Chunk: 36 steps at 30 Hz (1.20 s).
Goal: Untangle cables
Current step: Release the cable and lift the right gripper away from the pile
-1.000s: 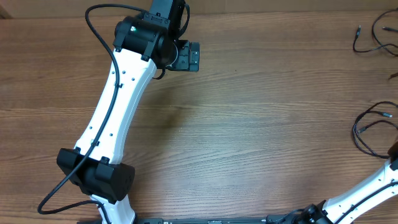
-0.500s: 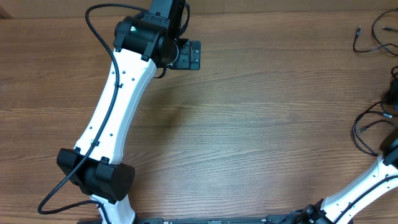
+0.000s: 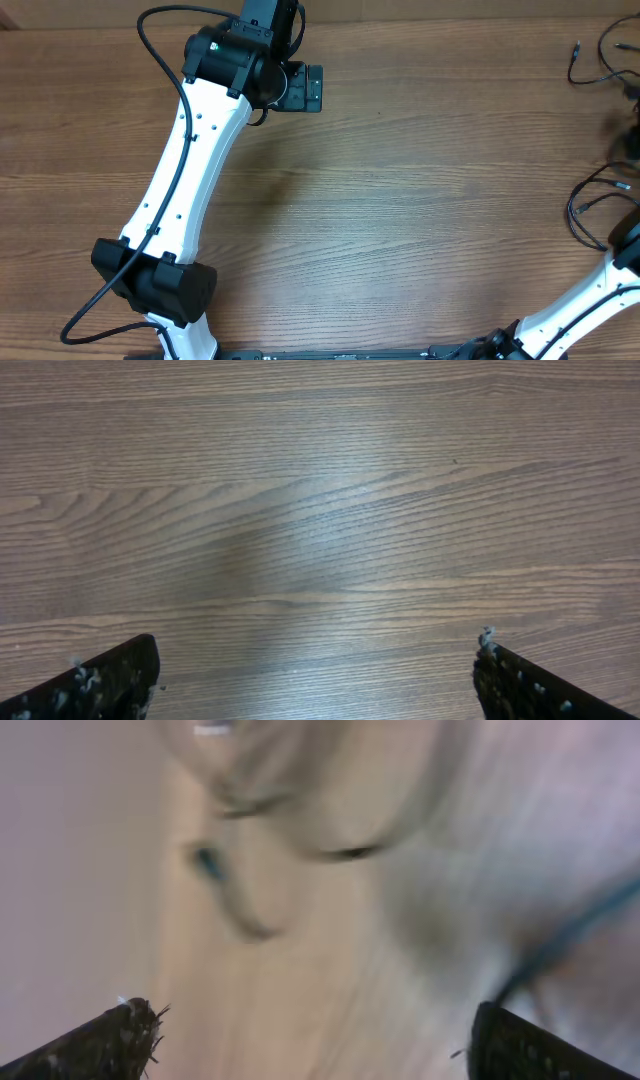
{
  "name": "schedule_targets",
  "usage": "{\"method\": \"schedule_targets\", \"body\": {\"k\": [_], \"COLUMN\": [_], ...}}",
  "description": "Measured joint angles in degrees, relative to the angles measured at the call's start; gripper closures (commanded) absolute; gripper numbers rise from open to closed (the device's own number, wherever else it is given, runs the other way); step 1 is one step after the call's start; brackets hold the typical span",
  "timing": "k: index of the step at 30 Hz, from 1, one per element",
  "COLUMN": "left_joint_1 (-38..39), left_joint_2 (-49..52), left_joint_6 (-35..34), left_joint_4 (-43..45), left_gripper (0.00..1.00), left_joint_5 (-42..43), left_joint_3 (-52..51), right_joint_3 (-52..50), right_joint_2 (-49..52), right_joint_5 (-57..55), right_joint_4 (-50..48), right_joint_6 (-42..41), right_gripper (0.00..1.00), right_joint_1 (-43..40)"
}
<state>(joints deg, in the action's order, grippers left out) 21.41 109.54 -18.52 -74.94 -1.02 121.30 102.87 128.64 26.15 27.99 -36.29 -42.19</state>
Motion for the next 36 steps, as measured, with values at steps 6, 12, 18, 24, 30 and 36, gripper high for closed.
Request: {"method": "schedule_targets", "body": {"k": [6, 12, 18, 24, 30, 36], "left_joint_1": [0.0, 0.0, 0.0, 0.0, 0.0, 0.0], "left_joint_2": [0.0, 0.0, 0.0, 0.0, 0.0, 0.0], "left_joint_6": [0.0, 0.0, 0.0, 0.1, 0.7, 1.8], "left_joint_4": [0.0, 0.0, -0.1, 0.0, 3.4, 7.0], "left_gripper": [0.00, 0.01, 0.00, 0.00, 0.00, 0.00], "left_joint_5": [-0.2, -1.0, -1.3, -2.9, -6.2, -7.4], "left_joint_3": [0.0, 0.0, 0.0, 0.0, 0.0, 0.0], "right_joint_3": [1.8, 4.1, 3.3, 2.7, 2.5, 3.3], "right_joint_2": [-13.8, -20.6, -17.8, -19.8, -34.1, -49.5], "right_joint_5": [-2.3, -3.5, -1.5, 7.6, 12.5, 12.7], "right_joint_4": [2.1, 1.8, 6.6, 12.3, 12.5, 14.8], "right_joint_6": [14.0, 23.1, 27.8, 39.2, 54.9, 58.1], "right_gripper": [0.00, 0.00, 0.00, 0.00, 0.00, 0.00], "right_joint_1": [4.9, 8.7, 11.1, 18.1, 23.7, 23.5]}}
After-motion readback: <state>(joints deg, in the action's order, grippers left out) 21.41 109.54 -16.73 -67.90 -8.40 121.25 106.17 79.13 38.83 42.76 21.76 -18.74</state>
